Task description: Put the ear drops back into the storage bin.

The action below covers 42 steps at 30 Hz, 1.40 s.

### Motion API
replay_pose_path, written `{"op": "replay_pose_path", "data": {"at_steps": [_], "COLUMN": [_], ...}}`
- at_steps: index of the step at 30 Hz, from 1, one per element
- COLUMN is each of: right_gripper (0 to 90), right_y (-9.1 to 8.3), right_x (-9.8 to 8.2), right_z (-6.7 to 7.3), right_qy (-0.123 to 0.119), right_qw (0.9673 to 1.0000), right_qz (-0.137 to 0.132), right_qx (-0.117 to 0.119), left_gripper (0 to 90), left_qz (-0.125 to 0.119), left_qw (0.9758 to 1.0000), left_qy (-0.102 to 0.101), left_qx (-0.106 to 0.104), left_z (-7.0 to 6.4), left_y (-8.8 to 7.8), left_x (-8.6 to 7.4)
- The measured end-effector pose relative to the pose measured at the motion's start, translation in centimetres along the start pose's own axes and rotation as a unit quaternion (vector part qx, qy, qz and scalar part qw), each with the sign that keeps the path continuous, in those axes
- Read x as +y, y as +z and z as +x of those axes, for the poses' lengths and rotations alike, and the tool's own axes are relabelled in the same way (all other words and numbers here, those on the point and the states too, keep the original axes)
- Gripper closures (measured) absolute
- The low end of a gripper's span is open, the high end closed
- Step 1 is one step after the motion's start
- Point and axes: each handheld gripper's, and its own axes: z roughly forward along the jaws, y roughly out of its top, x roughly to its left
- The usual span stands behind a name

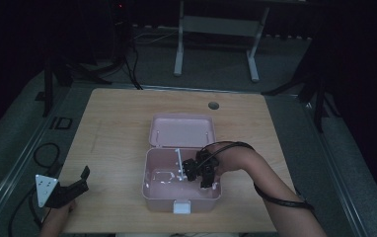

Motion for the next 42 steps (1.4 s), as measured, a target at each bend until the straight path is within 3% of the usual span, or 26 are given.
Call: {"op": "replay_pose_path", "data": {"at_steps": [5, 11, 16, 20, 24, 27, 32, 33, 34, 36, 37, 39, 40, 42], "right_gripper": [52.9, 46.1, 40.8, 30.3, 20.6, 13.2, 12.6, 12.3, 12.2, 12.2, 12.2, 12.5, 13.4, 13.4], "right_y": [-2.6, -5.3, -6.4, -6.6, -6.4, -5.7, -4.5, -4.1, -3.4, -3.1, -2.3, -2.0, -1.5, -0.9], "right_x": [-1.1, -3.1, -5.0, -6.5, -8.1, -9.1, -10.4, -10.7, -11.3, -11.5, -12.1, -12.3, -12.5, -12.7], "right_z": [0.3, 0.7, 0.8, 0.8, 0.6, 0.5, 0.5, 0.5, 0.4, 0.4, 0.3, 0.3, 0.3, 0.4], "right_qy": [0.015, 0.041, 0.064, 0.093, 0.129, 0.147, 0.165, 0.173, 0.189, 0.193, 0.208, 0.209, 0.212, 0.213], "right_qw": [0.9987, 0.9941, 0.9910, 0.9871, 0.9808, 0.9781, 0.9738, 0.9723, 0.9685, 0.9675, 0.9633, 0.9623, 0.9591, 0.9568], "right_qz": [-0.041, -0.075, -0.087, -0.096, -0.112, -0.117, -0.135, -0.135, -0.140, -0.142, -0.148, -0.151, -0.159, -0.168], "right_qx": [-0.024, -0.066, -0.079, -0.088, -0.094, -0.089, -0.079, -0.080, -0.082, -0.081, -0.082, -0.088, -0.099, -0.103], "left_gripper": [2.4, 2.4, 2.4, 2.4, 2.4, 2.4, 2.4, 2.4, 2.4, 2.4, 2.4, 2.4, 2.4, 2.4], "left_qz": [0.000, 0.001, 0.001, 0.001, 0.002, 0.001, 0.002, 0.002, 0.002, 0.001, 0.002, 0.002, 0.001, 0.002], "left_qw": [1.0000, 1.0000, 1.0000, 1.0000, 1.0000, 1.0000, 1.0000, 1.0000, 1.0000, 1.0000, 1.0000, 1.0000, 1.0000, 1.0000], "left_qy": [0.000, 0.000, 0.000, 0.000, 0.001, 0.000, 0.000, 0.000, 0.000, 0.000, 0.000, 0.000, 0.000, 0.001], "left_qx": [0.000, 0.001, 0.001, 0.002, 0.002, 0.003, 0.003, 0.003, 0.003, 0.003, 0.003, 0.003, 0.002, 0.002], "left_z": [0.0, 0.0, 0.0, 0.0, 0.0, 0.0, 0.0, 0.0, 0.0, 0.0, 0.0, 0.0, 0.0, 0.0], "left_y": [0.0, 0.0, 0.0, 0.0, 0.0, 0.0, 0.0, 0.0, 0.0, 0.0, 0.0, 0.0, 0.0, 0.0], "left_x": [0.0, 0.0, 0.0, 0.0, 0.0, 0.0, 0.0, 0.0, 0.0, 0.0, 0.0, 0.0, 0.0, 0.0]}}
